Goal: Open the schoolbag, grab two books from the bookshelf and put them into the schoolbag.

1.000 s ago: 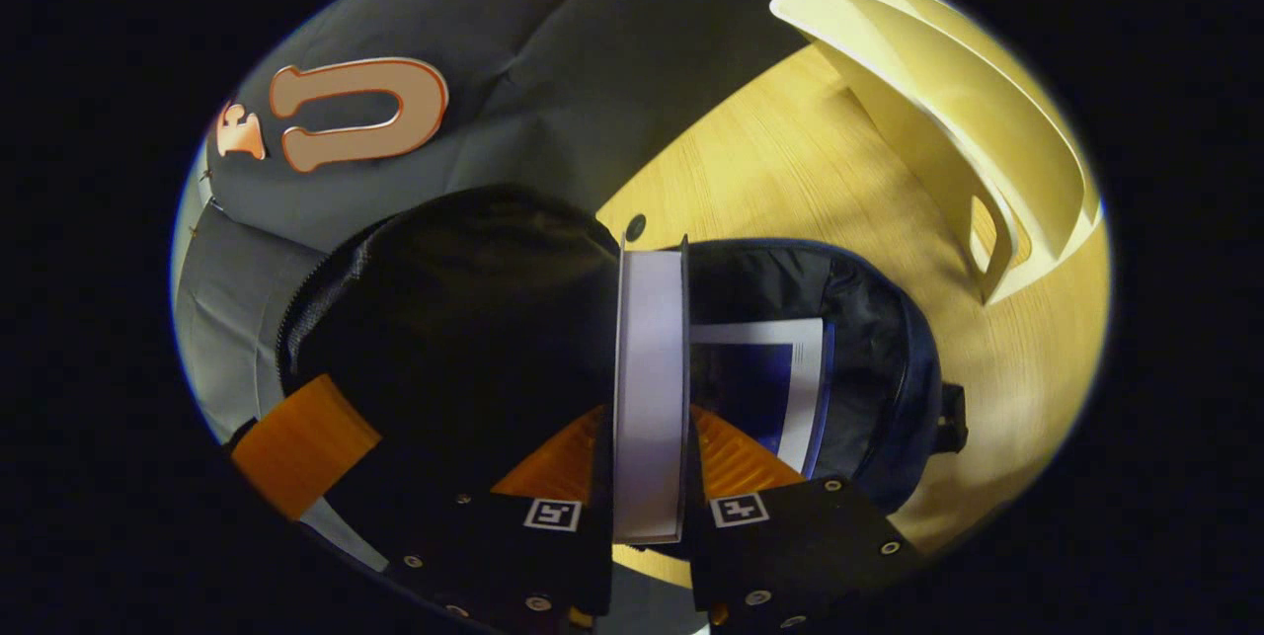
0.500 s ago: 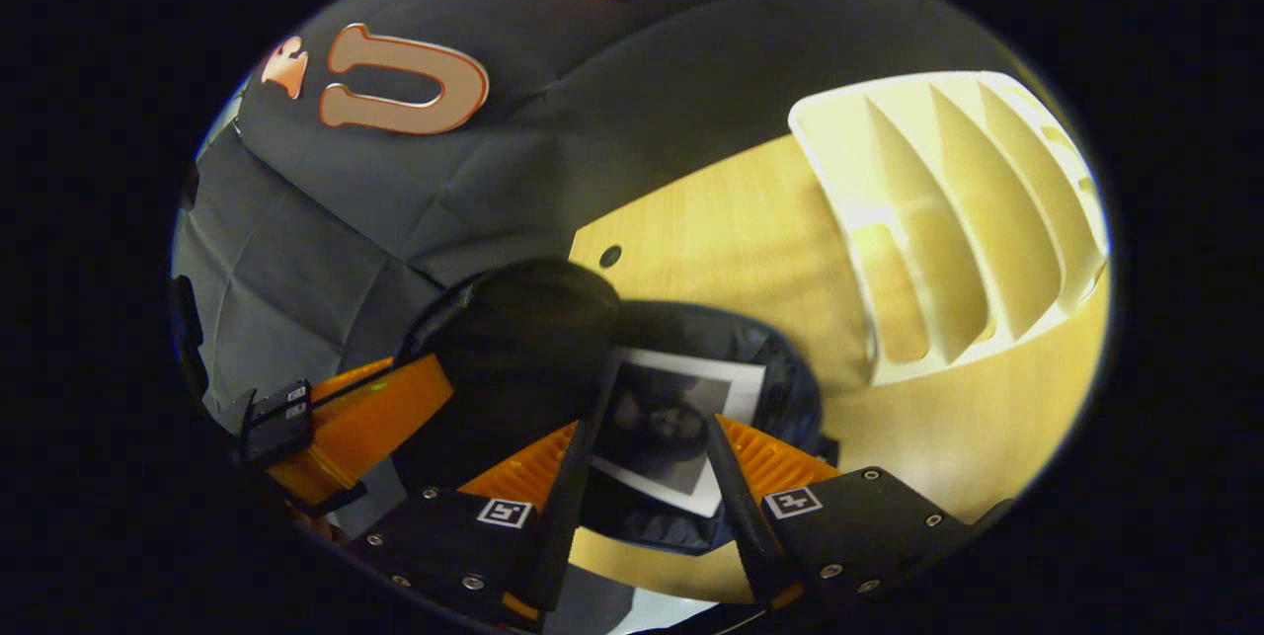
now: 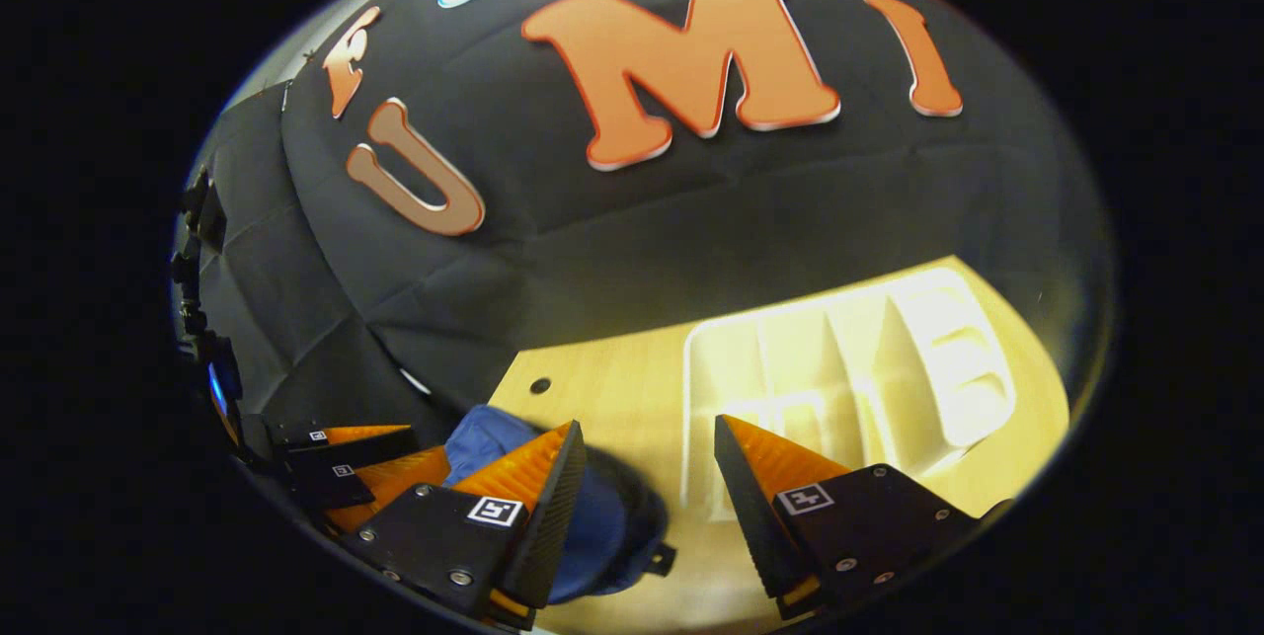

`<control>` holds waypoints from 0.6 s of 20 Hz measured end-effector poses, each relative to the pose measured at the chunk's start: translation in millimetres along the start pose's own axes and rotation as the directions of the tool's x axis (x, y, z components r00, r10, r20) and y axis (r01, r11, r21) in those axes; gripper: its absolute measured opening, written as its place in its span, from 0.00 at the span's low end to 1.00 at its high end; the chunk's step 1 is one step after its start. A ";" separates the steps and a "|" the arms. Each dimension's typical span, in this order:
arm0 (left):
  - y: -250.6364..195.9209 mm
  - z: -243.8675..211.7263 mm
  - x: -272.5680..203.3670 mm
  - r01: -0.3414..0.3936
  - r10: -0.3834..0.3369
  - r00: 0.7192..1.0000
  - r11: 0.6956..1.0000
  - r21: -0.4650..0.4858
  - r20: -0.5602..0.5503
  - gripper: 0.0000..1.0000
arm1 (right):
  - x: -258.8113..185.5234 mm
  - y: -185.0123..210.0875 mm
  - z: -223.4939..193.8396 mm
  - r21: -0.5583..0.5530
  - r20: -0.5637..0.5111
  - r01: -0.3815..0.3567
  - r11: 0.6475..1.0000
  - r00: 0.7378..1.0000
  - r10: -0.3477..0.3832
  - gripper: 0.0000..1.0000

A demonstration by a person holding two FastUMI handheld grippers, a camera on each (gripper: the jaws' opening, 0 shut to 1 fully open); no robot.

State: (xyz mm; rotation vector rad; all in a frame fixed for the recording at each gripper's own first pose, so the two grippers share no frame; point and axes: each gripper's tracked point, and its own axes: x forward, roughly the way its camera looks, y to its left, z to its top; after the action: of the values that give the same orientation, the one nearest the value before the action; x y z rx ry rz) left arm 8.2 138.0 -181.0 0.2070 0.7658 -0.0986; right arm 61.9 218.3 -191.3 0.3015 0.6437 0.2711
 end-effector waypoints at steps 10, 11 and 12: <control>-74.9 87.5 -22.7 0.004 0.012 0.937 0.999 -0.044 0.349 0.88 | -67.2 -87.1 116.8 -0.146 0.381 0.229 0.962 0.911 -0.159 0.92; -80.2 99.5 -28.8 0.000 0.020 0.920 0.999 -0.051 0.390 0.89 | -72.8 -92.0 124.0 -0.151 0.405 0.247 0.957 0.899 -0.167 0.93; -84.8 110.1 -35.0 -0.004 0.029 0.902 0.998 -0.059 0.430 0.90 | -76.4 -93.2 130.2 -0.159 0.422 0.257 0.953 0.891 -0.169 0.94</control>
State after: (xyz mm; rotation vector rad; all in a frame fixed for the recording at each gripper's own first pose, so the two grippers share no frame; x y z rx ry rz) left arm 43.8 31.4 -92.0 0.1299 0.3225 -0.1015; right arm 98.5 81.9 -84.1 0.0734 0.2296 0.0570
